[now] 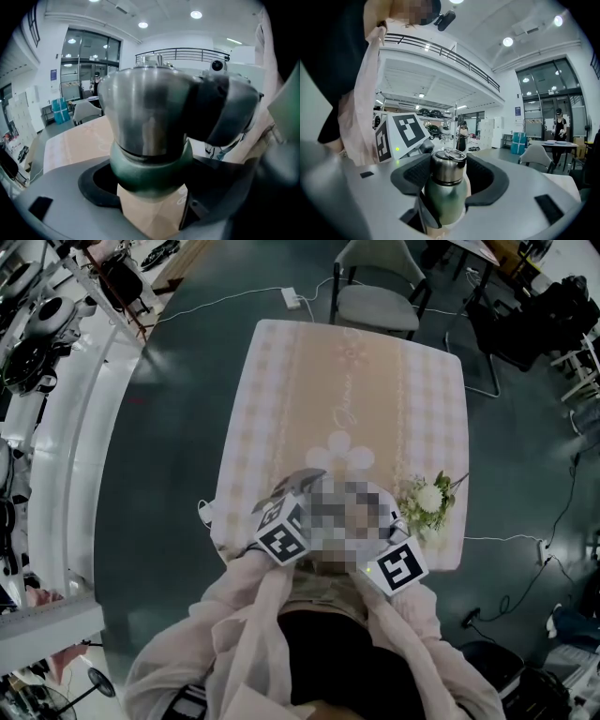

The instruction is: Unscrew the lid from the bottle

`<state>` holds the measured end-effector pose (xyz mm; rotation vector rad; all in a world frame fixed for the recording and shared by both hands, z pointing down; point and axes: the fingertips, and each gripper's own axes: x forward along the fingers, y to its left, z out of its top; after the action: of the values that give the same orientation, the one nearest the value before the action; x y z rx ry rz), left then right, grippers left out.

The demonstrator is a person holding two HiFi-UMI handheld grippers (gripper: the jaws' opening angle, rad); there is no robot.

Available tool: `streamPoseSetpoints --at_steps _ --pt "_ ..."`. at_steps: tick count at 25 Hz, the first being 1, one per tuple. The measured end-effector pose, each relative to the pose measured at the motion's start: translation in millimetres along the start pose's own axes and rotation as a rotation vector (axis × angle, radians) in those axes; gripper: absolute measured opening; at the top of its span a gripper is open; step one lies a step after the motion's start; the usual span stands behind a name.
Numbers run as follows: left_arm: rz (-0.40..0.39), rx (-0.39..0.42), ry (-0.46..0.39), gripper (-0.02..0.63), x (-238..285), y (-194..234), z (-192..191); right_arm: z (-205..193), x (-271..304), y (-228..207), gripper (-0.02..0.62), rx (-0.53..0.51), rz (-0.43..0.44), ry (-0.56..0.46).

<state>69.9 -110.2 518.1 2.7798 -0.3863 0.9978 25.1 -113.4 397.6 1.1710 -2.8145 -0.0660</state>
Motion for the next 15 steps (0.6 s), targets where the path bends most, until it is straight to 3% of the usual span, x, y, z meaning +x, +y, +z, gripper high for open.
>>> streamPoseSetpoints --at_steps 9,15 --pt "-0.186 0.192 0.015 0.396 -15.5 -18.5 0.0 6.8 -8.1 17.5 0.246 -0.091 0.273 0.038" --pt "-0.346 0.368 0.036 0.396 -23.8 -37.5 0.4 18.1 -16.1 24.8 0.247 -0.014 0.419 -0.005"
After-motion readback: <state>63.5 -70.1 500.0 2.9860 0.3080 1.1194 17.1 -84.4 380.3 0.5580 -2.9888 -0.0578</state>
